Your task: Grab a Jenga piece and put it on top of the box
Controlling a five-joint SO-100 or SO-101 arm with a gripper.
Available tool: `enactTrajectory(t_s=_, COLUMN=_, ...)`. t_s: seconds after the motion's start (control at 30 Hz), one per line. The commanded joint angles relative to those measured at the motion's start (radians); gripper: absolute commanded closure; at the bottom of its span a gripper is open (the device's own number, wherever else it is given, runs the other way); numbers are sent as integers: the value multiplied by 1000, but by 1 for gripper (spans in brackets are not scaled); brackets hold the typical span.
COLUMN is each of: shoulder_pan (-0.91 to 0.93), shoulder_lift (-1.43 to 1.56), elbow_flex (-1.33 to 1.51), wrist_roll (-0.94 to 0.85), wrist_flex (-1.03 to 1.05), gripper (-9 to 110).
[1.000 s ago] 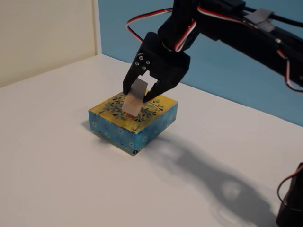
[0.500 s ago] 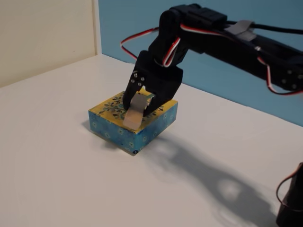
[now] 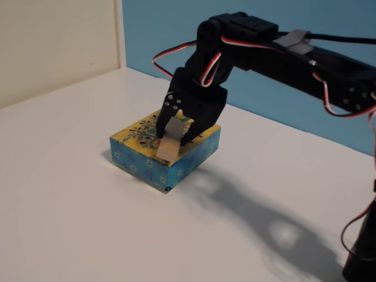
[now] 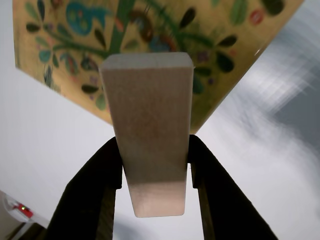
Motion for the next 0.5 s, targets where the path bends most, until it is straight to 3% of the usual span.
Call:
enactTrajectory(t_s=0.0, shoulder_pan=5, shoulder_lift=6, elbow_flex=-38, wrist_roll=-12, wrist_flex=-17, gripper=102)
enactTrajectory(t_s=0.47, shoulder_pan=35, shoulder_lift=-14, elbow_flex=-40, wrist_roll=-34, wrist_flex=-57, gripper=102)
